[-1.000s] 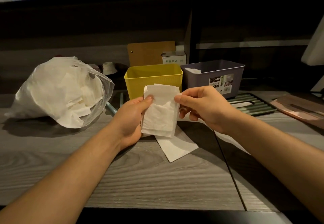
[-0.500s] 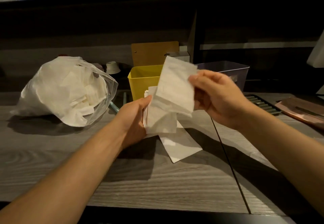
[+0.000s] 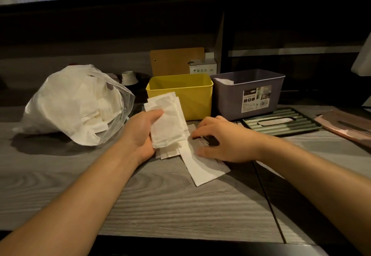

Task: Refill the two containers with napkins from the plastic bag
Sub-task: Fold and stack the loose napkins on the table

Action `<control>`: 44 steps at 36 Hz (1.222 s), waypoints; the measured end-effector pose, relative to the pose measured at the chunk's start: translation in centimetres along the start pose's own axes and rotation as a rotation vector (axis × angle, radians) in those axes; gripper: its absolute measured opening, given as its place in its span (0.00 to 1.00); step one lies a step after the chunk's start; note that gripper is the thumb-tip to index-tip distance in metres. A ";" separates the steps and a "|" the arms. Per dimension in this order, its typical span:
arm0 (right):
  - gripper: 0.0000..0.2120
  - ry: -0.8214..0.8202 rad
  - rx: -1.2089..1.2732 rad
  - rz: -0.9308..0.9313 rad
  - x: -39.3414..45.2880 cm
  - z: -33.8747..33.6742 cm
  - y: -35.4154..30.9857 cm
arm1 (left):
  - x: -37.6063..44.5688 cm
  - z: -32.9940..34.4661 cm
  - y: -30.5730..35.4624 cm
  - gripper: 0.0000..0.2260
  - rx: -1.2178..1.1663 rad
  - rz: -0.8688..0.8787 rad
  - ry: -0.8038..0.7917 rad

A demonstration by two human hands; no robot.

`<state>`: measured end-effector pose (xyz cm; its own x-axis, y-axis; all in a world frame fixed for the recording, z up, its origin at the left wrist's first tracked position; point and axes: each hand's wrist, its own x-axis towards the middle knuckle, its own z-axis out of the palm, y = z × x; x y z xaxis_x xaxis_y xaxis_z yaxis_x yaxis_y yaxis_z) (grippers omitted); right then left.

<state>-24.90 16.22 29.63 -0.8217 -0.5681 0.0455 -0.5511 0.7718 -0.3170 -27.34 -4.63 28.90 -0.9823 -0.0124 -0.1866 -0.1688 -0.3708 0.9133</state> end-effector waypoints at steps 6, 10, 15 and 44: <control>0.09 -0.021 0.079 0.012 0.3 -0.1 -0.6 | -0.2 -0.3 0.2 0.09 -0.006 0.015 0.044; 0.06 -0.036 0.172 0.001 -0.2 -0.6 -0.6 | 0.1 -0.7 0.6 0.06 -0.037 0.006 0.056; 0.18 0.059 0.667 0.055 -0.7 -2.0 -0.4 | 0.4 -1.2 1.0 0.06 -0.107 0.008 0.066; 0.17 -0.267 0.011 0.103 7.8 -2.4 -3.6 | 1.7 -2.8 1.2 0.20 -0.244 0.079 0.108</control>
<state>-29.70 9.73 33.41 -0.8049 -0.5434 -0.2383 -0.4644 0.8269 -0.3171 -28.95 -7.73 28.71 -0.9753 -0.1438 -0.1676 -0.0549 -0.5770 0.8149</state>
